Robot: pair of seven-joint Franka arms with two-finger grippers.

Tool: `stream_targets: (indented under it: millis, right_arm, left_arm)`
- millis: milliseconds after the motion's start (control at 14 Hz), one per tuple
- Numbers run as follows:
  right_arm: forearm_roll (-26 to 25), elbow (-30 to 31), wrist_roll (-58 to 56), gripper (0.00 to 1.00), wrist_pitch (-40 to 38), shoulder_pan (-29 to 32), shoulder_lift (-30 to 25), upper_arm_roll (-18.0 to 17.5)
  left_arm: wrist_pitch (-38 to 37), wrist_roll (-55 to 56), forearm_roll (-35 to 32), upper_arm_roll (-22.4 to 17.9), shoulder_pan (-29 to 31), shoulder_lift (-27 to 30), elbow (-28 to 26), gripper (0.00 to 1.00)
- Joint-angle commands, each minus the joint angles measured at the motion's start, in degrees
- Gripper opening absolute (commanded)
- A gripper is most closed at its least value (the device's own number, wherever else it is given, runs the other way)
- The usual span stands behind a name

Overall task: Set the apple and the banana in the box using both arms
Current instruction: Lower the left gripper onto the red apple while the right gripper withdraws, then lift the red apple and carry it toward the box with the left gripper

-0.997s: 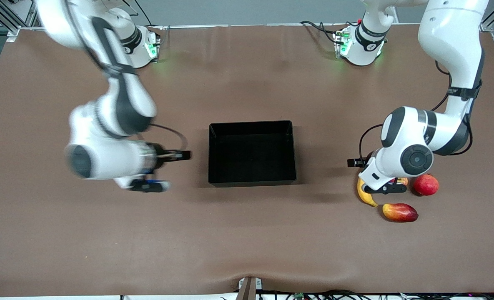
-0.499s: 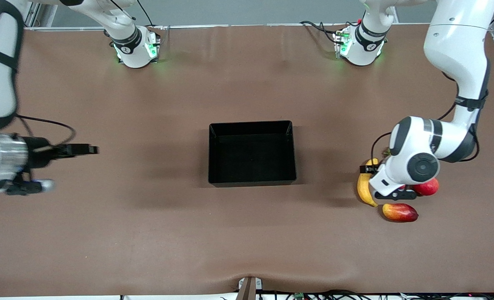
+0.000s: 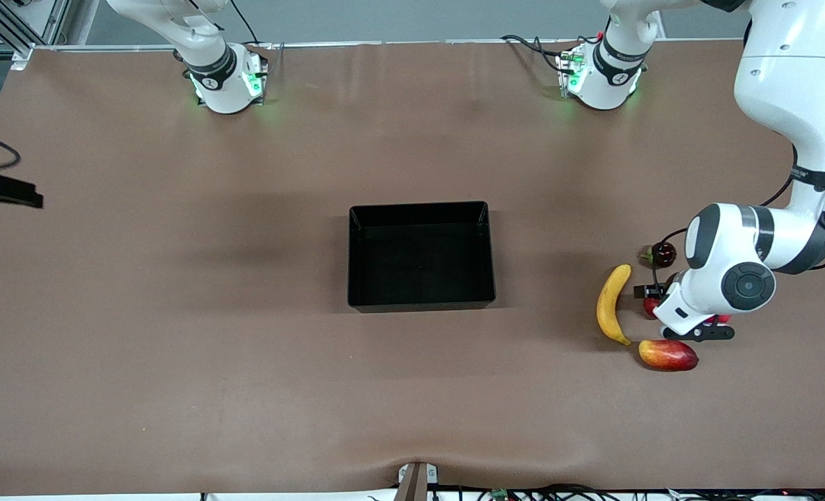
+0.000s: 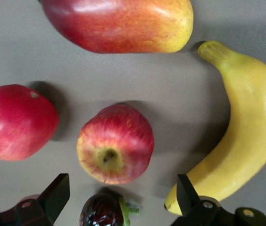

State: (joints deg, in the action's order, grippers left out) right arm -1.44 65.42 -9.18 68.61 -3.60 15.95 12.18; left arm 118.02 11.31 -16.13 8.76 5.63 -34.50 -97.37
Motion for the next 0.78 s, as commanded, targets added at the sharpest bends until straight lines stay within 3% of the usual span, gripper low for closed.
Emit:
stream_targets:
  millis: [0, 142, 356, 570, 641, 712]
  right_arm:
    - [-1.2, 14.59, -0.84, 1.0, 6.06, 1.93, -11.16, -0.75]
    - [-1.2, 25.49, -0.92, 1.0, 13.52, 1.93, -19.6, -0.84]
    - [-1.2, 26.17, -1.88, 1.0, 14.01, 2.02, -22.01, -0.66]
    - [-1.02, 20.82, -3.3, 1.0, 11.9, 1.23, -20.53, -1.1]
    - [0.2, 19.58, -3.3, 1.0, 11.89, 1.31, -19.74, -1.19]
    - [3.17, 19.57, -3.21, 1.0, 11.81, 2.01, -19.73, -1.02]
  left_arm:
    - [2.73, 0.03, -1.79, -0.06, 1.13, -1.88, 0.51, 1.0]
    - [3.97, -0.23, -3.02, -0.06, 1.75, -2.41, 0.69, 1.0]
    - [5.03, -0.23, -3.29, 0.03, 1.75, -3.12, 0.77, 1.0]
    - [5.64, -0.15, -3.03, 0.12, 1.84, -3.47, 0.69, 0.1]
    - [5.64, 0.03, -3.03, 0.12, 1.66, -3.47, 0.77, 0.0]
    - [5.64, 0.12, -2.85, 0.2, 1.66, -3.3, 0.78, 0.0]
